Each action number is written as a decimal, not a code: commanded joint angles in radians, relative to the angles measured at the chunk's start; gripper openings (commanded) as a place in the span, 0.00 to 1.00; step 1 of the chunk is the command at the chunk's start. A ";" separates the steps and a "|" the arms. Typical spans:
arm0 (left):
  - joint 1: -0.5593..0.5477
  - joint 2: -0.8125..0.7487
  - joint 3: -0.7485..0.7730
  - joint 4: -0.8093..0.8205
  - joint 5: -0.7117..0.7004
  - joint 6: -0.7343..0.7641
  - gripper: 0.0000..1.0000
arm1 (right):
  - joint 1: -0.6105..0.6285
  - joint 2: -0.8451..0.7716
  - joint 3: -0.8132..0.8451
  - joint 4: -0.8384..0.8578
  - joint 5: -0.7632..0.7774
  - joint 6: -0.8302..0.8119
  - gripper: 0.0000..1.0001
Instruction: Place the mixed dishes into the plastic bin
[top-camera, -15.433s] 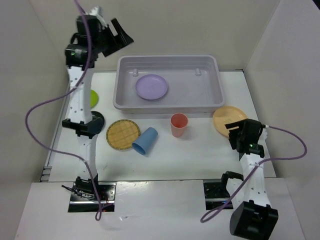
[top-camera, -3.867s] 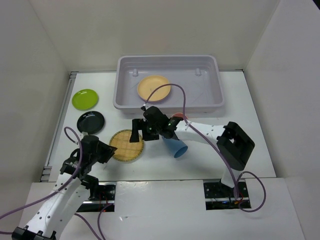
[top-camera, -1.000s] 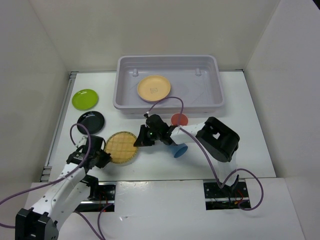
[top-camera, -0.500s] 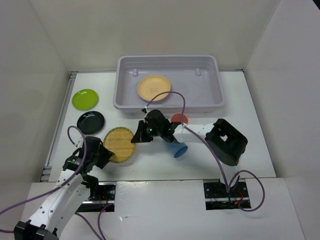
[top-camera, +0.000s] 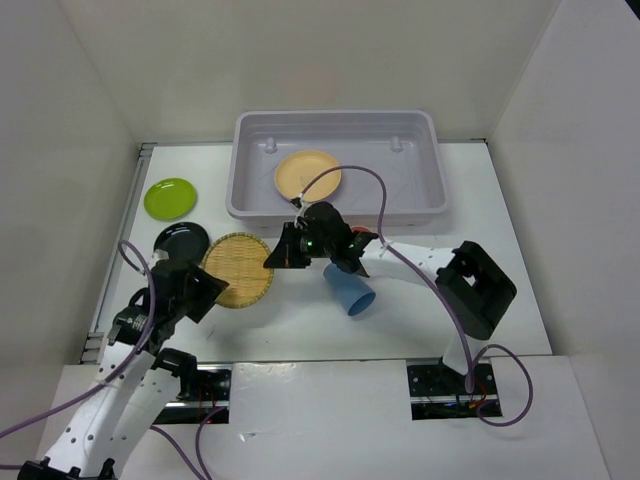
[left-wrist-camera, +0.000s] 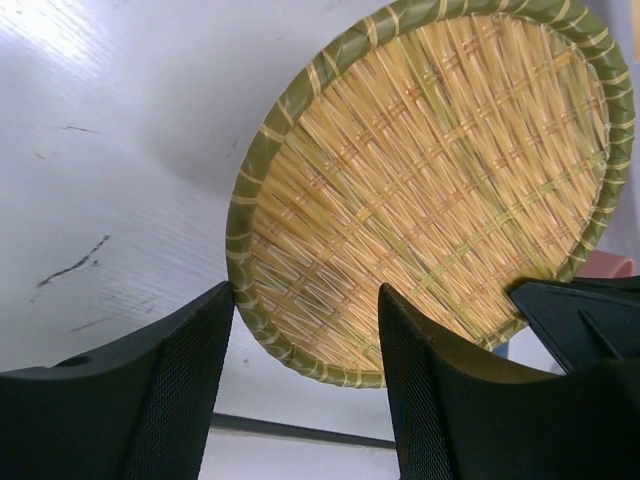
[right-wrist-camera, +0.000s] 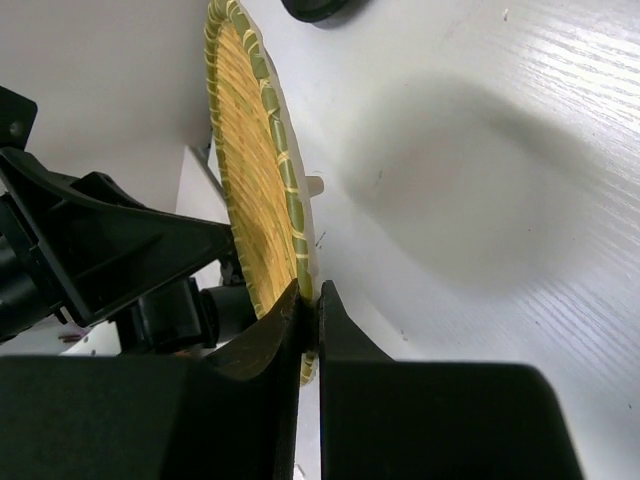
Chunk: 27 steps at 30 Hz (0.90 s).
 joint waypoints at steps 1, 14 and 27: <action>-0.003 -0.016 0.069 0.121 0.056 -0.006 0.66 | -0.018 -0.066 0.039 -0.027 -0.067 -0.028 0.00; -0.003 -0.042 0.122 0.196 0.095 0.006 0.69 | -0.223 -0.178 0.068 -0.096 -0.120 -0.068 0.00; -0.003 -0.033 0.164 0.214 0.105 0.025 0.70 | -0.648 -0.127 0.215 -0.126 -0.251 -0.070 0.00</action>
